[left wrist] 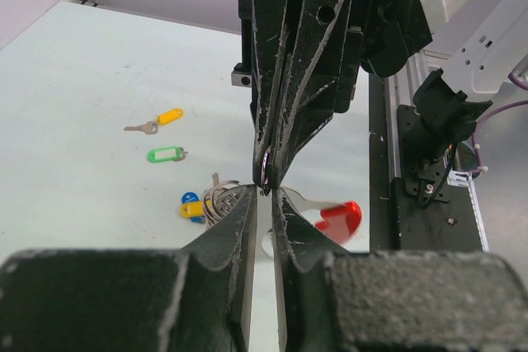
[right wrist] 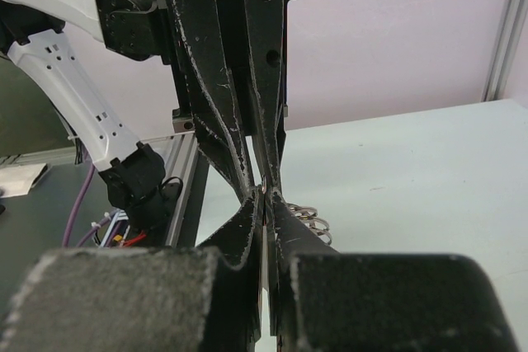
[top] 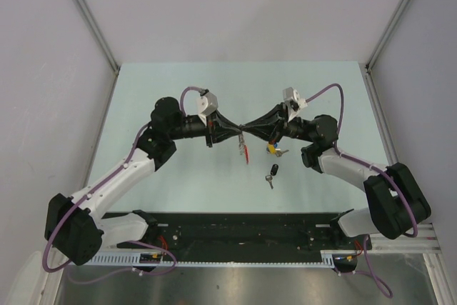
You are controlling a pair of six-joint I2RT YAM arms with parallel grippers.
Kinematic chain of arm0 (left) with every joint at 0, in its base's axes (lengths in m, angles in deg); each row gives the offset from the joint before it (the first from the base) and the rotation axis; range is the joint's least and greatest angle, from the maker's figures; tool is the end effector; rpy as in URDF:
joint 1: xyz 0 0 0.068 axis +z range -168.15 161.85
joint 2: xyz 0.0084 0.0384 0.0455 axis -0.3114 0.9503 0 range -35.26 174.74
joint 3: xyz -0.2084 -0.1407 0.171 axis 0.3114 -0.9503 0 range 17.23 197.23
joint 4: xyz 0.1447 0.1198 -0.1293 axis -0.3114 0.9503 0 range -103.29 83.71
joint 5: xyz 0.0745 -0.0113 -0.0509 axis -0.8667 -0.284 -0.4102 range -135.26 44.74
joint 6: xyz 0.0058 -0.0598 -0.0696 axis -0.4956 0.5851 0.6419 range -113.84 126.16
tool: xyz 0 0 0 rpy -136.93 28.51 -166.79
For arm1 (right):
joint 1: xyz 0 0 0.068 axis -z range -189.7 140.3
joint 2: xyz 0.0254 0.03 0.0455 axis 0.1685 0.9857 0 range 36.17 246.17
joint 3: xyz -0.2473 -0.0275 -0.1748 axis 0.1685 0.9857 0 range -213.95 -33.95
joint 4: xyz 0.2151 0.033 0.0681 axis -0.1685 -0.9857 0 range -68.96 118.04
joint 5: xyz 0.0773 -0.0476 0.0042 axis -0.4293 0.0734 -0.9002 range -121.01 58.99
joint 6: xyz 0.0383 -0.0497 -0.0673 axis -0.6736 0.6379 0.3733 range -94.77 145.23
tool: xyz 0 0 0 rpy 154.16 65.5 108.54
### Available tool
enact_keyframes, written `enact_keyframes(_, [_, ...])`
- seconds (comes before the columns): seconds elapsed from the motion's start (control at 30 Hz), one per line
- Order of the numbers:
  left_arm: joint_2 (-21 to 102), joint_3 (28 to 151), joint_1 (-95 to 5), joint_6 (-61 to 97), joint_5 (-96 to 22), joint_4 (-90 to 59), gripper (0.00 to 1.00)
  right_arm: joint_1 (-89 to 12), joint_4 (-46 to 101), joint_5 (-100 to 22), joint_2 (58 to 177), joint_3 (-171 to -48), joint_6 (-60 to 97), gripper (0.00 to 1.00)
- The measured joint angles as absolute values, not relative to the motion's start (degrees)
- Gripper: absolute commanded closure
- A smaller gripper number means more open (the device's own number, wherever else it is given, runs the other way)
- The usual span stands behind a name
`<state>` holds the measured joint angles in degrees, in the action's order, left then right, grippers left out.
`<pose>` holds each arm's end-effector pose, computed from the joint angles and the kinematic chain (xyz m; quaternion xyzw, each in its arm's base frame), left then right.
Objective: Put the keys on the keyring
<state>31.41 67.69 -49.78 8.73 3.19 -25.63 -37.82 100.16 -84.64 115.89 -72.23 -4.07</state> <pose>0.1792 -0.1830 0.3760 0.4384 0.5746 -0.4697 0.5070 0.2061 0.1856 0.3744 -0.3874 0.4456 0.5683 0.5730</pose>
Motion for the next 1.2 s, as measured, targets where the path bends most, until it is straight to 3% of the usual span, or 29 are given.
enact_keyframes(0.3, [31.43,67.66,-49.76,9.17,3.45,-25.52,0.99,-37.87,99.48,-84.95,115.89,-72.40,-2.97,1.00])
enact_keyframes(0.43, [31.43,67.62,-49.72,9.17,3.27,-25.06,0.99,-37.89,98.23,-85.36,115.89,-72.75,-1.68,1.00])
enact_keyframes(0.7, [31.43,67.36,-49.76,8.62,2.86,-23.09,1.00,-38.32,88.77,-85.40,113.33,-73.26,3.52,0.85])
enact_keyframes(0.9, [31.43,67.36,-49.91,7.31,2.73,-20.97,1.00,-39.02,77.21,-85.03,110.89,-75.44,9.46,0.85])
enact_keyframes(1.13, [31.43,67.53,-49.96,4.95,1.96,-17.61,1.00,-39.29,65.56,-84.66,109.57,-77.80,15.34,0.90])
enact_keyframes(1.2, [31.43,67.75,-49.98,4.34,1.59,-16.56,1.00,-39.35,62.41,-84.66,109.25,-78.57,17.25,1.00])
